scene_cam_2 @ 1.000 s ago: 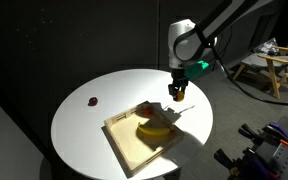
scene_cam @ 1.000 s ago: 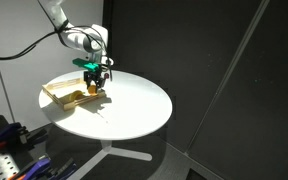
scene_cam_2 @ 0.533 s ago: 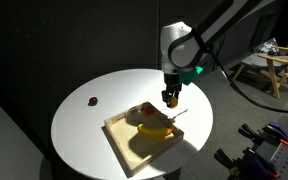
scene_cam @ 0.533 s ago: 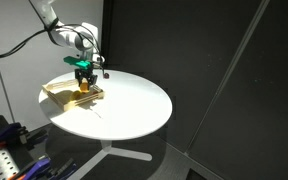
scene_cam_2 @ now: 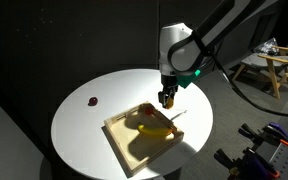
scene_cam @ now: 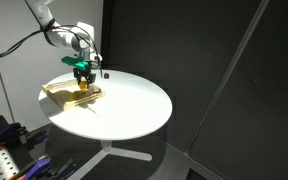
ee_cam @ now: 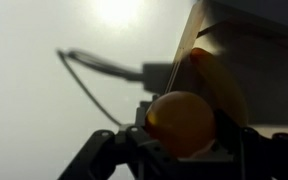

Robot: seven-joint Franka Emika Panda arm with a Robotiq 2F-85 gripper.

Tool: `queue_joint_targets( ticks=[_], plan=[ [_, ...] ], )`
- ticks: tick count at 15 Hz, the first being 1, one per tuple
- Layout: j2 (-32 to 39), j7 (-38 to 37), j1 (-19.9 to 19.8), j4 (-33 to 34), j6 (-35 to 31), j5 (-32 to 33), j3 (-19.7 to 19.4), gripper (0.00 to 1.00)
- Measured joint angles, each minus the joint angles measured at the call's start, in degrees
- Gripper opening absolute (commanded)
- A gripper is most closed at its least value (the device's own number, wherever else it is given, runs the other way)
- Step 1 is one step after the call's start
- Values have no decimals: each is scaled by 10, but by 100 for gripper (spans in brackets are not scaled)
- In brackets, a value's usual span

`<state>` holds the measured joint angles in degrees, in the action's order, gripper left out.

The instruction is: Pick up the yellow toy from the table and put it in the tray

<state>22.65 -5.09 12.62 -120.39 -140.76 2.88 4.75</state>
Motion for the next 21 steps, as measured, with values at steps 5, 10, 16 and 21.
queue_joint_targets(
  ticks=[5, 10, 16, 21],
  plan=[
    [0, 0, 0, 0, 0, 0, 0, 68],
    [0, 0, 0, 0, 0, 0, 1, 43],
    [-1, 0, 3, 20, 0, 0, 17, 43],
    [-1, -1, 25, 45, 20, 0, 21, 43]
  ],
)
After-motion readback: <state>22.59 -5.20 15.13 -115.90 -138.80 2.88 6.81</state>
